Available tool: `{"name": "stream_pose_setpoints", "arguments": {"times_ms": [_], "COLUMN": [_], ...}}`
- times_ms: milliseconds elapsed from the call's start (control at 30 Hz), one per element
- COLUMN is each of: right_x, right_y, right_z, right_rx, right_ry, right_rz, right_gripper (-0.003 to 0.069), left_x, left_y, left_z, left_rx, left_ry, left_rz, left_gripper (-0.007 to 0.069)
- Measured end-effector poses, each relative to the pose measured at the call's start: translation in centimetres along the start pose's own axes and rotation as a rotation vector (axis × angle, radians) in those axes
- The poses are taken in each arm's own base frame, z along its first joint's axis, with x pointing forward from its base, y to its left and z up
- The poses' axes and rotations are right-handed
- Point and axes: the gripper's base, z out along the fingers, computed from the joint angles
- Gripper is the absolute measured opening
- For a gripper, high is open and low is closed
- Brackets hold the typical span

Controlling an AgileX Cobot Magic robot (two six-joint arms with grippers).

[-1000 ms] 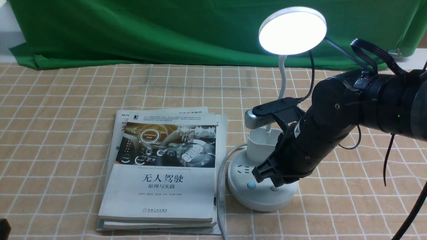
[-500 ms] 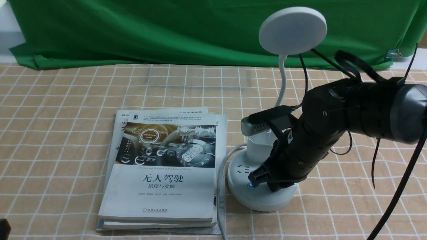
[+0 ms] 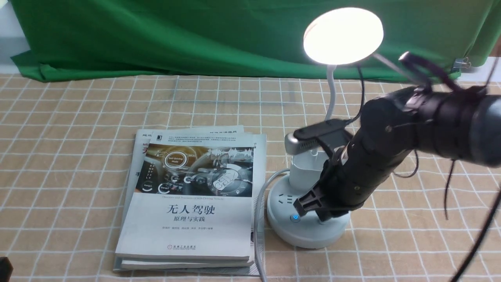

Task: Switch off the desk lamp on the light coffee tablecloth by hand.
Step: 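Press the power button on the lamp base to turn the lamp off with the right gripper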

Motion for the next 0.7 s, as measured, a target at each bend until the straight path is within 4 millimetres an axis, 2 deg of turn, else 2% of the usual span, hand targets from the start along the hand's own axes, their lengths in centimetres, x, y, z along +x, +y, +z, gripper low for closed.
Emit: {"name": "stream_pose_setpoints", "arguments": {"times_ms": [133,400,700], "right_x": [0.0,0.0,-0.2], "right_y": [0.1,-0.2,-0.2], "right_z": [-0.8,2.0,2.1], "right_rx": [-0.001,0.004,0.005], "right_ry": [-0.019,0.055,0.04], "right_rz": [-0.001,-0.002,-0.006], "right_gripper": [0.0036,0.0036,0.0036], "left_x": [0.0,0.0,0.0], "left_y": [0.0,0.0,0.0], "left_z": [0.0,0.0,0.0], "left_rx": [0.0,0.0,0.0], "left_ry": [0.0,0.0,0.0], "left_rz": [0.0,0.0,0.0], "left_gripper": [0.0005,0.0005,0.0005]}}
